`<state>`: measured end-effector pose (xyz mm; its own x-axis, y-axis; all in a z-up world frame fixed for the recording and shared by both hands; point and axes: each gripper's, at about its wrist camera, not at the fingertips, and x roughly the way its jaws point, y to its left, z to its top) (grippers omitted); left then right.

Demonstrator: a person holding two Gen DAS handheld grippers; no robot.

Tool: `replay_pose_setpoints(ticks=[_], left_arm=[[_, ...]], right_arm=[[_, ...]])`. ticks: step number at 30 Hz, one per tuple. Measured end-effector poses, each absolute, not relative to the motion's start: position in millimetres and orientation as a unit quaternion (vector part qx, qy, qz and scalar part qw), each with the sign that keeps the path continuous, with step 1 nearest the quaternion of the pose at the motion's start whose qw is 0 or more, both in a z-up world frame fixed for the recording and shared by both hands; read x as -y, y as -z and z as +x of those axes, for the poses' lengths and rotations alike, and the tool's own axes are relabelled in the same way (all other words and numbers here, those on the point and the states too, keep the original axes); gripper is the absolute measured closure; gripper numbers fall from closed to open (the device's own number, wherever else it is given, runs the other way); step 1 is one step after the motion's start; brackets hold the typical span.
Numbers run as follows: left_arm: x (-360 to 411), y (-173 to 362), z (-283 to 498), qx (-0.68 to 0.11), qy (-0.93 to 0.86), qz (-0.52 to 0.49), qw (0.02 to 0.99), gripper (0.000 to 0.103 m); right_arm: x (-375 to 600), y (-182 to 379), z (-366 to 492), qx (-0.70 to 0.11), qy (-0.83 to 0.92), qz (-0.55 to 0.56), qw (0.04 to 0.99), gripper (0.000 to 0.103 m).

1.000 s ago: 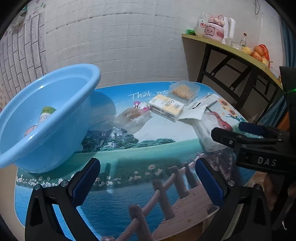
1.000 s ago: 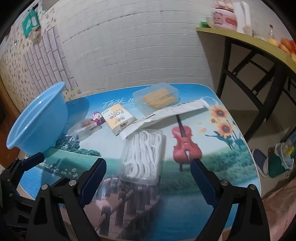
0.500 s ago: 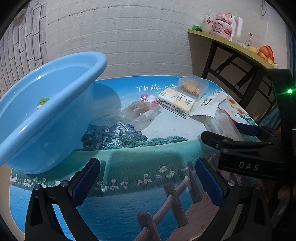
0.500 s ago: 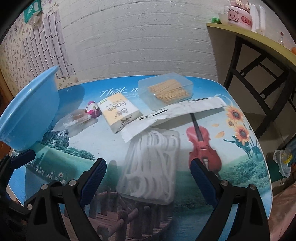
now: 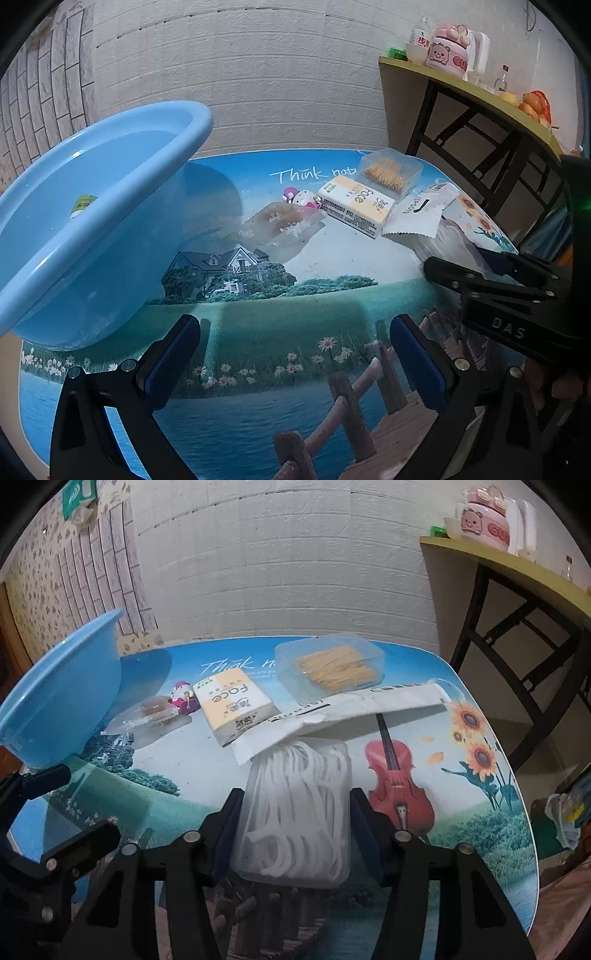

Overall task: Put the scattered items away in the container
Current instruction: 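Grasp the white floss-pick box with the right gripper while the left gripper grasps the clear bag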

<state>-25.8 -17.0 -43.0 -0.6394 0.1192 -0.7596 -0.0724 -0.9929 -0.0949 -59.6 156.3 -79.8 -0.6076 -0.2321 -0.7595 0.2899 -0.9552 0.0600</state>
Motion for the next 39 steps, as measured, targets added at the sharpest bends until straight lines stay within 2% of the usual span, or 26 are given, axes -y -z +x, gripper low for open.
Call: replay_pose_setpoints(ticks=[10,19,25,28,32,36,37,38,39], left_arm=[[7,37,-44,0.088,-0.904,-0.418,-0.003,0.000],[2,43,-77,0.110,-0.892,-0.434,-0.067,0.000],[7,41,-91,0.065,-0.897,-0.427,-0.092,0.000],[5,43,-99,0.043,-0.894,-0.440,-0.076,0.000],[-11,54,-106,-0.034,-0.888,-0.456,-0.050,0.000],[-17,51,-108,-0.059,-0.893,-0.445,-0.037,0.001],[-16,51,-109,-0.056,-0.892,-0.447,-0.032,0.003],[-15,50,-110,-0.047,-0.893,-0.448,-0.022,0.014],[-13,48,-110,-0.040,-0.894,-0.446,-0.014,0.035]], right_arm=[[-193,78,-50,-0.016,0.901,0.417,0.120,0.048],[-212,78,-50,-0.006,0.903,0.413,0.123,0.048],[-222,78,-51,0.003,0.905,0.406,0.127,0.047],[-225,78,-53,0.008,0.904,0.406,0.132,0.047],[-227,78,-54,0.013,0.903,0.407,0.137,0.047],[-229,78,-55,0.016,0.903,0.406,0.137,0.047],[-229,78,-55,0.015,0.903,0.407,0.137,0.047],[-229,78,-55,0.015,0.903,0.406,0.137,0.047],[-229,78,-55,0.014,0.903,0.406,0.137,0.047]])
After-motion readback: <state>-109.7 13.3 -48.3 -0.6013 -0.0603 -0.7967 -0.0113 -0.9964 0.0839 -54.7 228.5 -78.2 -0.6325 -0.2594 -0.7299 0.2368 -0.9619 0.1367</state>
